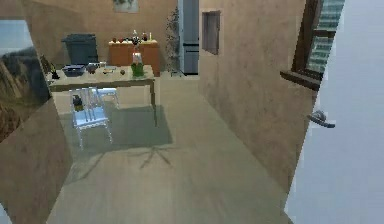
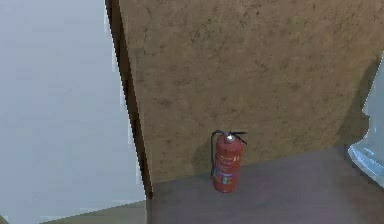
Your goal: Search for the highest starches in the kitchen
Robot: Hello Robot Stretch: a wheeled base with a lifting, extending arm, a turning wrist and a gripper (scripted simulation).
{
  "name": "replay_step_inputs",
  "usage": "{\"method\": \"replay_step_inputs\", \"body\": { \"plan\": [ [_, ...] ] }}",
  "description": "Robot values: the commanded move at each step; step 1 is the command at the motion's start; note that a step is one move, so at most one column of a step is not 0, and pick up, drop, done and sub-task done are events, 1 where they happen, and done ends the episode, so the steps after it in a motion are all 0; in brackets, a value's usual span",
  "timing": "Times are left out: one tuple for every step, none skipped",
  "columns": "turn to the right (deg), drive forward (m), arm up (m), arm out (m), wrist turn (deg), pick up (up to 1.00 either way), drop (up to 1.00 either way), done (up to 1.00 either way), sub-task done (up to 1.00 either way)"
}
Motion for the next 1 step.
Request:
{"method": "replay_step_inputs", "body": {
  "plan": [
    [-3.0,0.00,0.00,0.00,0.0,0.00,0.00,0.00,0.00]
  ]
}}
